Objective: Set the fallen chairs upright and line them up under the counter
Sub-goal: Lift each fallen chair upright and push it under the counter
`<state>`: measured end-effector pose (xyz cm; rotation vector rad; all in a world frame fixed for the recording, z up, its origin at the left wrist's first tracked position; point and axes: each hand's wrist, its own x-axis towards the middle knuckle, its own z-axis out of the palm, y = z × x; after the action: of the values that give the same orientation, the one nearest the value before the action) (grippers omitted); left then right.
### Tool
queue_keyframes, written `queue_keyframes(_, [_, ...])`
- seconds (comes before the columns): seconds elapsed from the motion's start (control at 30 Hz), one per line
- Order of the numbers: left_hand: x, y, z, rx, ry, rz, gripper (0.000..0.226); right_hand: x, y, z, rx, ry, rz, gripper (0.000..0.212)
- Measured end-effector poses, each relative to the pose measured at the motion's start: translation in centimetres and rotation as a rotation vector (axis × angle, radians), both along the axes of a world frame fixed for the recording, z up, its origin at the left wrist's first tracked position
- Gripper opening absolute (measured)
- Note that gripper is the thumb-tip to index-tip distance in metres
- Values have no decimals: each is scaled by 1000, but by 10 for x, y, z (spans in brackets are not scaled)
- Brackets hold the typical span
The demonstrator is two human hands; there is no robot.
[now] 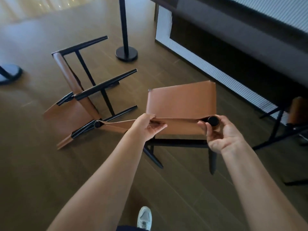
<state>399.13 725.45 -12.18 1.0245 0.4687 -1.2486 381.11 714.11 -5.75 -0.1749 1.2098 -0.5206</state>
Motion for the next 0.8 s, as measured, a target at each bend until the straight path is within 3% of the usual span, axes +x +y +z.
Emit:
queue_keyframes(0.13, [-18, -41, 19, -23, -81, -84, 31, -32, -31, -4, 49, -35, -106, 36])
queue_keyframes(0.27, [-40, -78, 34, 27, -109, -194, 12, -67, -47, -16, 112, -66, -295, 42])
queue_keyframes(0.43, [-71, -116, 41, 81, -167, -359, 12, -113, -56, -36, 210, -139, -473, 39])
queue_keyframes(0.8, [-90, -143, 34, 194, -202, -498, 13, -136, -47, -57, 254, -152, -515, 36])
